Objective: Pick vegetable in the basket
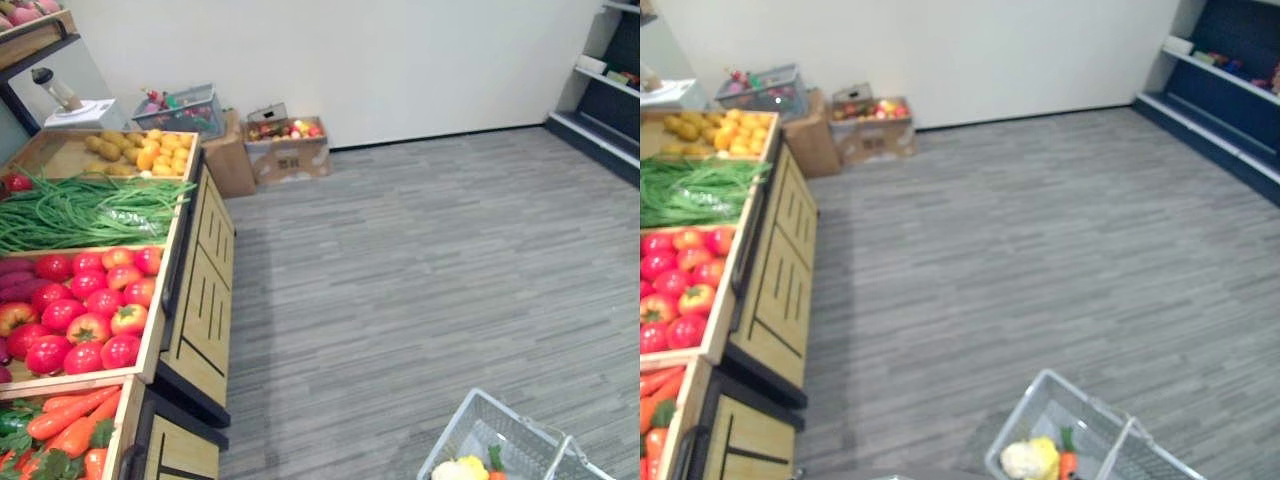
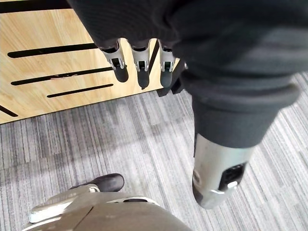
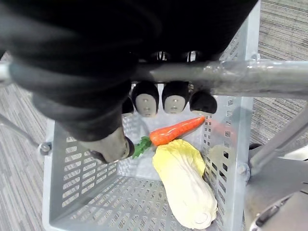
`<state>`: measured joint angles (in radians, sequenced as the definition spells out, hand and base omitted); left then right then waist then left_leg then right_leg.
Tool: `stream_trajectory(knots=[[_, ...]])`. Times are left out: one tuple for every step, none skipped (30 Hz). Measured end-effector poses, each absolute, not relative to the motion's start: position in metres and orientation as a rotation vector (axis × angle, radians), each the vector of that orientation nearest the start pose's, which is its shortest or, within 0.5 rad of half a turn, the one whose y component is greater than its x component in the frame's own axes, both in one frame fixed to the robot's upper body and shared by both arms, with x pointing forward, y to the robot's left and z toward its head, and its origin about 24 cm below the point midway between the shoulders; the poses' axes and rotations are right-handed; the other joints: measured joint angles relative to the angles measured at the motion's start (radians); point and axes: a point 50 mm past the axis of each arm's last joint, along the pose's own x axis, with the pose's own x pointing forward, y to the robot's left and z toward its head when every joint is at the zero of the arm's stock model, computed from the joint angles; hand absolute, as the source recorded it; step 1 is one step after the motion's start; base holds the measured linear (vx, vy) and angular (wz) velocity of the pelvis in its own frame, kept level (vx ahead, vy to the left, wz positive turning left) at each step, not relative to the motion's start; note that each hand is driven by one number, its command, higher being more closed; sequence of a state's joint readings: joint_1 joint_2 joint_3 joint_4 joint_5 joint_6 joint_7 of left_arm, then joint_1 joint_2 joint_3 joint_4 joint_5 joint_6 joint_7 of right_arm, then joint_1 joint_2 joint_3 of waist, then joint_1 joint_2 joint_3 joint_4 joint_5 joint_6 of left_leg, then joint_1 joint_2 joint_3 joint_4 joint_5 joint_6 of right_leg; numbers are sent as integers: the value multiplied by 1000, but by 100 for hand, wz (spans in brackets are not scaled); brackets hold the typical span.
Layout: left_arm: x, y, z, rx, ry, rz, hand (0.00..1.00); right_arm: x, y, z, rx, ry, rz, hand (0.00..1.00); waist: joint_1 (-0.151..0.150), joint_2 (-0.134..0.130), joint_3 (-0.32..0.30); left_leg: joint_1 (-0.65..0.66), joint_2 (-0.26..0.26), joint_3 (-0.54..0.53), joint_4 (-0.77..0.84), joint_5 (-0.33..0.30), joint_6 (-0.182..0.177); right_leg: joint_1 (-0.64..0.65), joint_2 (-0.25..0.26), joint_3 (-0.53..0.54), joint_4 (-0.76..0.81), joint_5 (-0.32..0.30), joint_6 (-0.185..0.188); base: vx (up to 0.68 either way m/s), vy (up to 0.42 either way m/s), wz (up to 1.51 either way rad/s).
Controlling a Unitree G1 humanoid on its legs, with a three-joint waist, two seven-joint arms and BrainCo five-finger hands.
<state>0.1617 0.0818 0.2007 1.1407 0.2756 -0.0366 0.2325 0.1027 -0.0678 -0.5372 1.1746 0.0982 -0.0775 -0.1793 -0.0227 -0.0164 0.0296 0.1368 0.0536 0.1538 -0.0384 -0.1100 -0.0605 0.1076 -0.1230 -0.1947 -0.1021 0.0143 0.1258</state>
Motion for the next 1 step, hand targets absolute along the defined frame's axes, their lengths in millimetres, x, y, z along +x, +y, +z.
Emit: stream_trajectory(knots=[[41, 216, -168, 333, 1248, 286, 0, 44, -237, -166, 208, 1155, -768, 100, 0, 0, 0, 3, 1, 3, -1, -1, -1, 1, 2, 5, 0, 0, 0, 0, -9, -8]])
